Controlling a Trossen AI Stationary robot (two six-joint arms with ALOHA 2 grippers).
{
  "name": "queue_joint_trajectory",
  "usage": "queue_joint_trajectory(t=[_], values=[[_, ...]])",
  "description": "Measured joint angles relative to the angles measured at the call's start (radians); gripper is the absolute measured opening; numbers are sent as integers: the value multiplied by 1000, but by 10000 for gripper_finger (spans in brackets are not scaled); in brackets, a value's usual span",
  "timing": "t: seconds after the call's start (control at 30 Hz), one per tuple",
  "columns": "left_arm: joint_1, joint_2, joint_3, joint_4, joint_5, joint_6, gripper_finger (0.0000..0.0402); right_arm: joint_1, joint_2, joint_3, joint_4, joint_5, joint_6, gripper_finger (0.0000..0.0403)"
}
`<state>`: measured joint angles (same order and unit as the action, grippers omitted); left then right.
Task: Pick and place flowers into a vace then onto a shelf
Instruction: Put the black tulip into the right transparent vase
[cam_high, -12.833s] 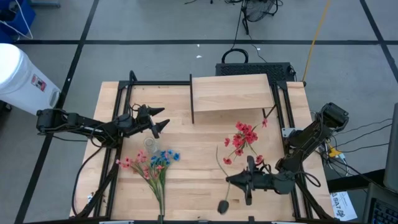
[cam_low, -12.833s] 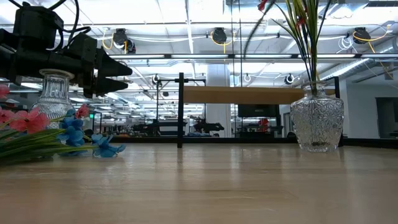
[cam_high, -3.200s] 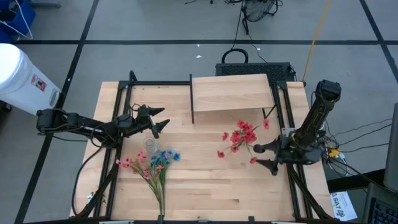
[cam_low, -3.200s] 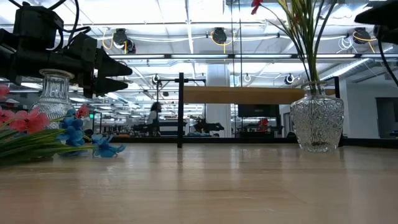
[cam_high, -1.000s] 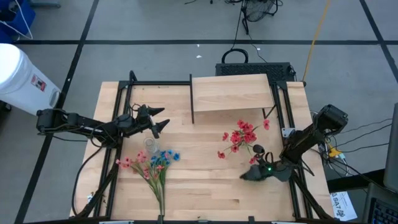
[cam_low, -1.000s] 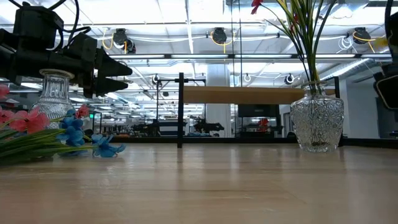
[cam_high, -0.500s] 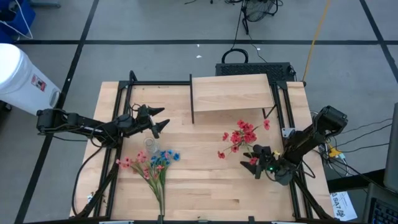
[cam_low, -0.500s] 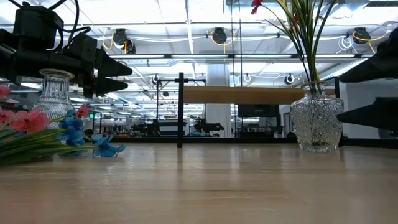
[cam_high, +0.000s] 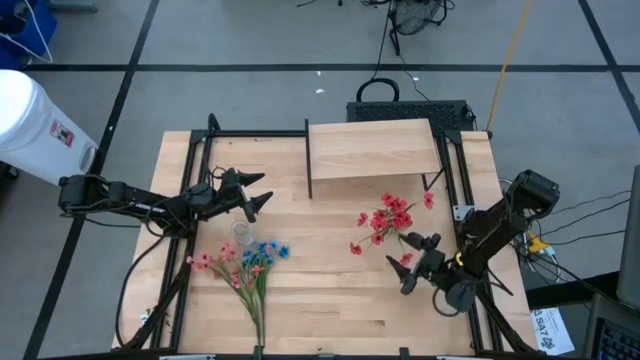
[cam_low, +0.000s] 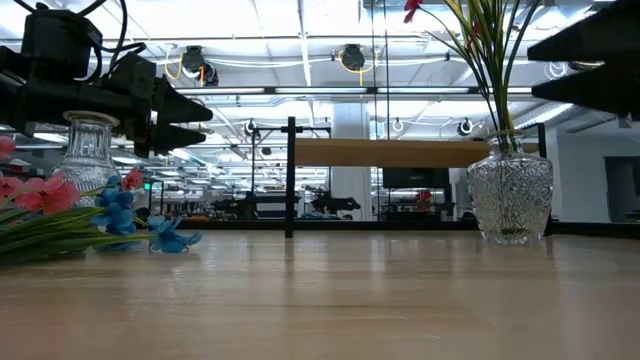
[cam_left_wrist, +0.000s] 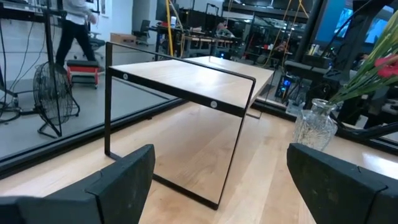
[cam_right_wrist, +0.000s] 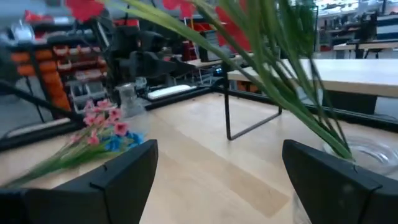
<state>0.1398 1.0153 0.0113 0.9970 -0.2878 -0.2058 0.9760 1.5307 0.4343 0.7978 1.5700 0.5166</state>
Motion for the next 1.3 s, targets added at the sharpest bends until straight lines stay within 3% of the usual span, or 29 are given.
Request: queue_joint_trajectory(t=[0.67, 0.93, 1.3], values=[[0, 0, 0, 0, 0, 0, 365, -1, -6, -4, 79, 1, -282, 330], [0, 0, 0, 0, 0, 0, 365, -56, -12, -4, 321, 1, -584, 295], [0, 0, 0, 0, 0, 0, 365, -85, -18, -4, 336, 1, -647, 229]])
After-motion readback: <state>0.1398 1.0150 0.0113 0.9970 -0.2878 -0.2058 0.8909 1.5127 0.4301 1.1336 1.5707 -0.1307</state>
